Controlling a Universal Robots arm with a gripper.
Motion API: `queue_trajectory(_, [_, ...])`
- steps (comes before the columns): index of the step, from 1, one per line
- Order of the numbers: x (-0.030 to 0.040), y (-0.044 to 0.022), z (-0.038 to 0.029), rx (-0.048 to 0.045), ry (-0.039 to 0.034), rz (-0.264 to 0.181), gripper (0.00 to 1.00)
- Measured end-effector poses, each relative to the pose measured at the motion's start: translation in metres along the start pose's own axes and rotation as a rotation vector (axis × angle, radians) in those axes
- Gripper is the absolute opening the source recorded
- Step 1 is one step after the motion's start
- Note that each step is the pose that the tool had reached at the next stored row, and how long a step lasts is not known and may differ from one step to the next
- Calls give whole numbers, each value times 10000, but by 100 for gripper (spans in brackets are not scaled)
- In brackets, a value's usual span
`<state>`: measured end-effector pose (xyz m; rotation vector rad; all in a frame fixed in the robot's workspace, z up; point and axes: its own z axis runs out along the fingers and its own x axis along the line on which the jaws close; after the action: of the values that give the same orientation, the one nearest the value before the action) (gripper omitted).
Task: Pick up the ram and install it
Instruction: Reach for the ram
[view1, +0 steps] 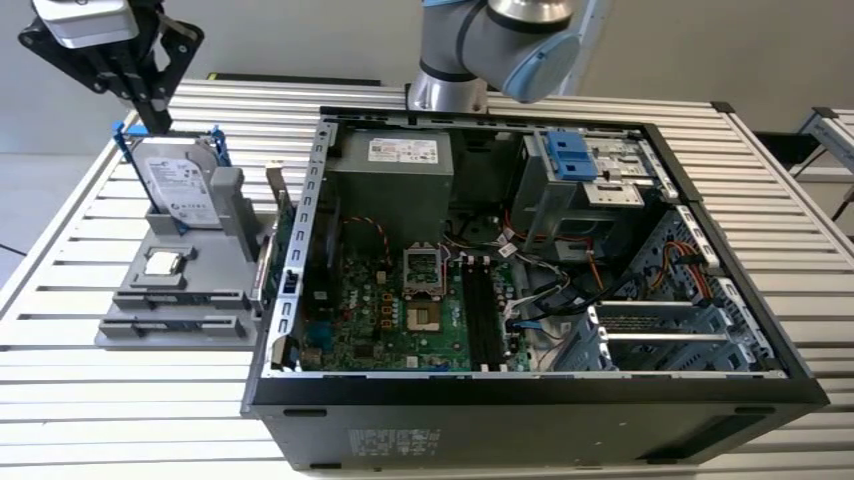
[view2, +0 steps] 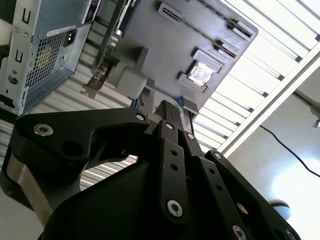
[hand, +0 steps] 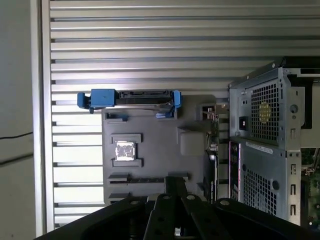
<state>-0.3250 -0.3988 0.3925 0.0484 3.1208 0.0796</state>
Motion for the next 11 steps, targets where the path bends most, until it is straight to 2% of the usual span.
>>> queue_trajectory(11, [137, -4, -3, -1, 1, -7, 0])
